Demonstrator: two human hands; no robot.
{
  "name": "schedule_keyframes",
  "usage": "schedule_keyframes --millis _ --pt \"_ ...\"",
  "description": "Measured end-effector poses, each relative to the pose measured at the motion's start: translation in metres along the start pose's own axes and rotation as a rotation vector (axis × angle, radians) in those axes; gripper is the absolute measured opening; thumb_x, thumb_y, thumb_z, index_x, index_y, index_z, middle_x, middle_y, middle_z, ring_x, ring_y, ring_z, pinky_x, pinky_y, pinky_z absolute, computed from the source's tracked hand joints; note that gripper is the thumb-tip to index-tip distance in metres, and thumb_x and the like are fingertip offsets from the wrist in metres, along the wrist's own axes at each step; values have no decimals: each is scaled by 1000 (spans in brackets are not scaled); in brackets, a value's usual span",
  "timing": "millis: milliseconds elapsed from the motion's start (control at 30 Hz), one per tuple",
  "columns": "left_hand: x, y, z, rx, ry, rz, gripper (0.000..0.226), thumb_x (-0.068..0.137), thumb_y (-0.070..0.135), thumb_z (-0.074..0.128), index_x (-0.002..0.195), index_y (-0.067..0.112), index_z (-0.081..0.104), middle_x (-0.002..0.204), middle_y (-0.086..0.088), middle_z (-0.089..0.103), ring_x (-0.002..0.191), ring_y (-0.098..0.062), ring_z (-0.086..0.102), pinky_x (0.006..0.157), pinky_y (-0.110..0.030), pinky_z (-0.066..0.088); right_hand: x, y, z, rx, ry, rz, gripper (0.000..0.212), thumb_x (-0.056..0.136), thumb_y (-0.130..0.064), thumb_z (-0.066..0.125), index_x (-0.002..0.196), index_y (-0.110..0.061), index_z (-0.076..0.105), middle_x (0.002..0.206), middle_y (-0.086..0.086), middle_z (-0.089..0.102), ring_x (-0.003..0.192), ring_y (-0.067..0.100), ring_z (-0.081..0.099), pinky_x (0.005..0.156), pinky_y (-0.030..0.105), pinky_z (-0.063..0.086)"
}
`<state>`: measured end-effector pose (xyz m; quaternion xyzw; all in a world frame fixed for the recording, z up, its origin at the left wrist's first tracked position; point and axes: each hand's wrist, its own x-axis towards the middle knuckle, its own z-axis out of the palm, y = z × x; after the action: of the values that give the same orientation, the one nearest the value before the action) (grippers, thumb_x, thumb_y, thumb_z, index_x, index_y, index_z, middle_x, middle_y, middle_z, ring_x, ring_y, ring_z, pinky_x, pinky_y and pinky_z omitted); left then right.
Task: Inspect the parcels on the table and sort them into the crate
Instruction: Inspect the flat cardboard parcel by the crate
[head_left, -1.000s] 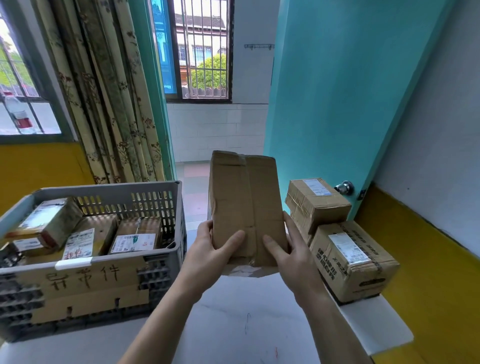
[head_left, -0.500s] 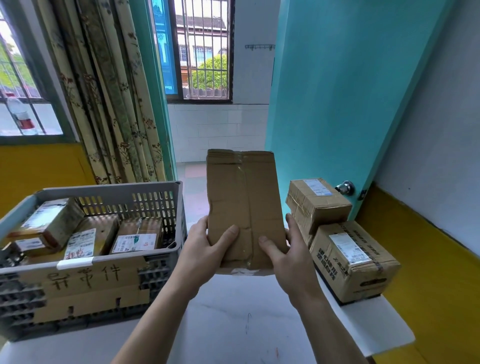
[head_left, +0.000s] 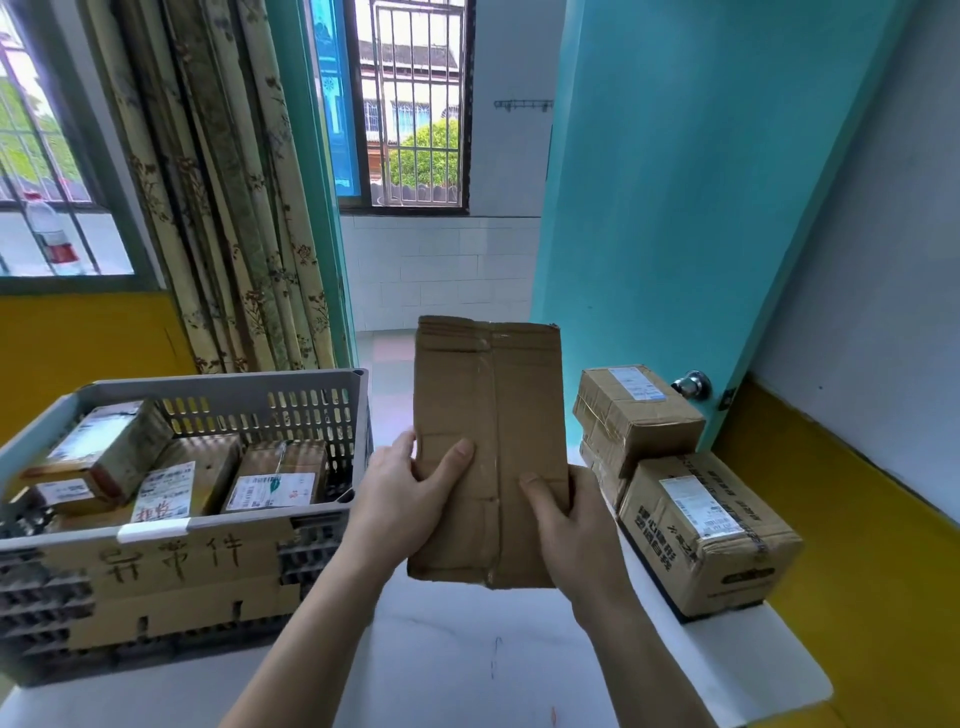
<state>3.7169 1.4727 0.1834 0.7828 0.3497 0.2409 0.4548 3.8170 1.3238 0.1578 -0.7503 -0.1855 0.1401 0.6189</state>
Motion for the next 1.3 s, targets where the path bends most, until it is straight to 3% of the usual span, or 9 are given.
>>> schedule_keyframes --millis 133,300,433,633,800,933,1100,1200,1300 --pt "-6 -4 0 -52 10 39 54 80 76 61 115 36 67 111 3 63 103 -16 65 96 -45 55 7 -8 -2 -113 31 -37 43 92 -61 57 118 -26 57 106 -18 63 96 3 60 77 27 51" --pt "-8 -4 1 -191 -38 -14 53 78 74 67 113 36 62 114 3 69 103 -15 69 89 -43 60 3 -3 -3 -173 43 -116 53 95 -59 55 142 -35 53 135 -19 60 122 6 55 111 37 45" --pt "-6 4 -7 -199 22 -62 45 88 59 69 103 20 53 100 2 69 88 -9 66 67 -29 52 -2 -2 1 -130 -43 -83 25 94 -54 59 118 -45 55 112 -32 60 110 4 61 100 35 53" --pt "-14 3 -1 -272 -19 10 43 92 44 72 124 33 46 109 11 69 87 -4 72 78 -31 61 0 -18 -8 -155 36 -65 44 92 -61 56 120 -27 56 107 -16 66 97 4 63 74 20 48" --pt "-13 -1 1 -216 -77 81 40 93 42 72 129 42 54 117 11 70 99 -2 70 92 -35 60 -3 -14 -12 -220 36 -141 50 97 -56 52 142 -35 52 134 -17 63 125 10 58 109 38 46" --pt "-11 10 -5 -158 -29 56 33 94 57 62 120 37 62 109 16 68 95 4 65 68 -10 49 -7 -15 -11 -217 -4 -121 45 96 -55 56 137 -38 52 124 -19 66 116 9 62 102 38 51" --pt "-13 6 3 -129 -31 32 34 93 59 63 114 33 68 105 14 72 96 -6 69 87 -36 59 -1 -26 -14 -63 8 -50 39 94 -55 59 118 -26 52 102 -21 60 94 -4 59 71 18 43" --pt "-17 1 6 -140 -44 41 30 94 55 65 114 33 69 106 13 74 97 -8 71 90 -42 60 2 -26 -16 -125 57 -76 44 92 -59 59 119 -26 53 103 -20 64 103 10 65 82 30 50" --pt "-16 -2 5 -128 -65 73 32 91 58 67 114 36 69 111 9 73 101 -11 71 91 -45 60 1 -19 -17 -177 57 -142 51 95 -55 56 142 -37 47 122 -23 63 110 2 59 95 26 46"
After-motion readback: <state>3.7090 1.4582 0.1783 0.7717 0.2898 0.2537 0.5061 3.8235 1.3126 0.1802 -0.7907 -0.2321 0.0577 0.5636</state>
